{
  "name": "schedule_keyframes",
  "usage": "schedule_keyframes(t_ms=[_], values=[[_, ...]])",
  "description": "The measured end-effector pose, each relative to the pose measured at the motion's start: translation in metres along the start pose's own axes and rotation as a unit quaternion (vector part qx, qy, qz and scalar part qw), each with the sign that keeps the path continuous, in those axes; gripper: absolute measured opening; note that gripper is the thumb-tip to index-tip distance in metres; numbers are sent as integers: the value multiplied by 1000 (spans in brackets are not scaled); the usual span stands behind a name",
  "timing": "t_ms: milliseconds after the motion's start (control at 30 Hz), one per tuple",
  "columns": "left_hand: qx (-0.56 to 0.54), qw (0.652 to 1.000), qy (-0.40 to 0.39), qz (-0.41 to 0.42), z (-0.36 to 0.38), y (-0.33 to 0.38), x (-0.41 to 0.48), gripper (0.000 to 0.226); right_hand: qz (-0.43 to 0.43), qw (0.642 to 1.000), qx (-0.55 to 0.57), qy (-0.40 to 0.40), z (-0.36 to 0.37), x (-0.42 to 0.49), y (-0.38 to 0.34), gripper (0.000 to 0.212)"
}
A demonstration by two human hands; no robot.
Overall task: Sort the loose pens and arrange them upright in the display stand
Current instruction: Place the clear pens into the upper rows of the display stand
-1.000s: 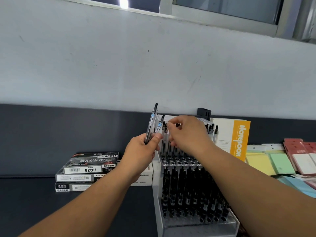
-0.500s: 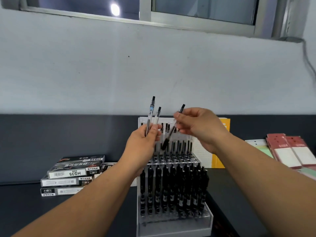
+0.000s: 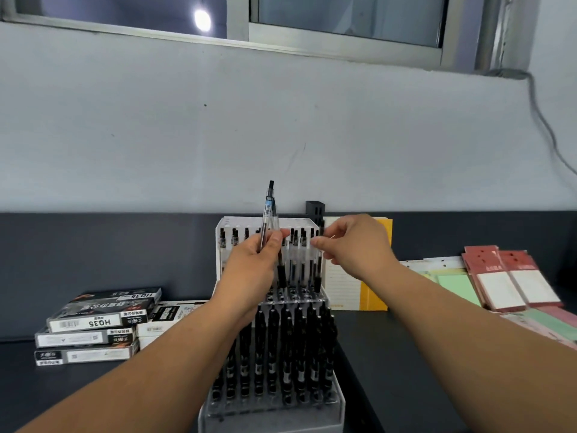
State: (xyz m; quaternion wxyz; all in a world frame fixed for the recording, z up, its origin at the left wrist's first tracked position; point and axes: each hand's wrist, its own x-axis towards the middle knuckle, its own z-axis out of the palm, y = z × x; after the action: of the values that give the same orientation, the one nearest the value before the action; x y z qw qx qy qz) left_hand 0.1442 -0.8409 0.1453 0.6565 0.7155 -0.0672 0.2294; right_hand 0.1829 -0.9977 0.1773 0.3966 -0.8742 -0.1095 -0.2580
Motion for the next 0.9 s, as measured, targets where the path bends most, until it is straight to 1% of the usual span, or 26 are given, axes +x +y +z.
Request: schedule_keyframes(t_ms=[133,267,367,400,467,500,567,600,633,667,700,767,833,900], values=[[44,999,-7,-1,5,-1,3,22,9,1000,-18,-24,13,2,10,24],[61,998,-7,0,10,0,6,19,-27,990,-131,-40,14,5,8,36],[51,999,-6,2,12,2,7,20,-41,983,-168,-56,14,4,9,38],[47,999,-10,-2,13,2,7,20,-37,985,-160,-62,12,3,10,37],[46,999,-25,-7,13,1,7,20,-23,994,-97,-54,4,0,9,30],[44,998,-34,-10,13,1,7,20,-22,998,-55,-36,-1,-2,6,25],[32,998,-60,-14,13,4,5,22,-9,998,61,-14,-7,-3,0,20],[30,997,-71,-12,14,5,4,23,9,991,131,-28,-9,-2,-3,24],[34,996,-81,-11,15,7,3,22,35,979,192,-60,-11,-2,-8,28],[40,995,-90,-12,16,8,2,22,60,966,230,-99,-13,-2,-11,30],[44,994,-100,-15,16,10,2,23,76,957,247,-134,-15,-3,-14,29],[53,992,-116,-24,16,10,1,22,74,949,250,-180,-18,-3,-16,22],[60,991,-121,-24,15,14,-2,25,61,950,246,-183,-19,-3,-15,22],[73,991,-113,6,14,13,-4,36,61,954,246,-158,-17,-1,-13,22]])
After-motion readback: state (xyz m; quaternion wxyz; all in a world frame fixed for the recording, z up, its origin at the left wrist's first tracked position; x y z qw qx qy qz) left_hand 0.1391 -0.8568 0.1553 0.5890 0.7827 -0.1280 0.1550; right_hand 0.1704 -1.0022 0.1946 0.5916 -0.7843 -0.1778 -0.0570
